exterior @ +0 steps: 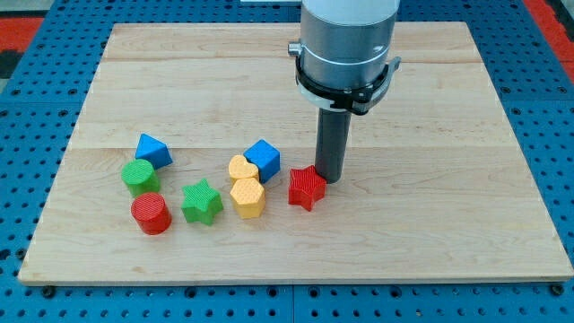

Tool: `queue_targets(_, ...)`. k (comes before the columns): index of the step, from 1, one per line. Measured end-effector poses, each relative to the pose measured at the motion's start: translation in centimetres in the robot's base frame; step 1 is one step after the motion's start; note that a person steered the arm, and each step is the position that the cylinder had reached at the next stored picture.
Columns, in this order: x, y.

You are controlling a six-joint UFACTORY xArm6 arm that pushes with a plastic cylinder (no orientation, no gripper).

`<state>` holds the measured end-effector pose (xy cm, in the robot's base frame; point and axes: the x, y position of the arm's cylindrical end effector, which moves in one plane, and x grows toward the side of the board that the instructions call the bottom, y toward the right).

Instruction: Push the blue triangle to the top left of the yellow heart

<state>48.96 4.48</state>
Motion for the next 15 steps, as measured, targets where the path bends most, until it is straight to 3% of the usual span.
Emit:
queue_targets(1,-0.1,-1.6)
queue_targets(2,-3.0,-3.4)
queue_targets(3,-9.9,-5.3)
queue_targets(4,-10.3,-15.8)
queue_targets(5,-7.4,-24.7)
queue_targets(6,-2.8,-28.0)
queue_targets(7,-0.3,-21.1)
queue_targets(8,-2.6,-19.6)
queue_targets(10,-3.3,-27.3)
queue_targets(11,-9.5,-22.9)
queue_targets(13,-3.9,-12.7)
queue_targets(14,-4.2,-10.0)
queue_targets(15,-8.9,-11.5)
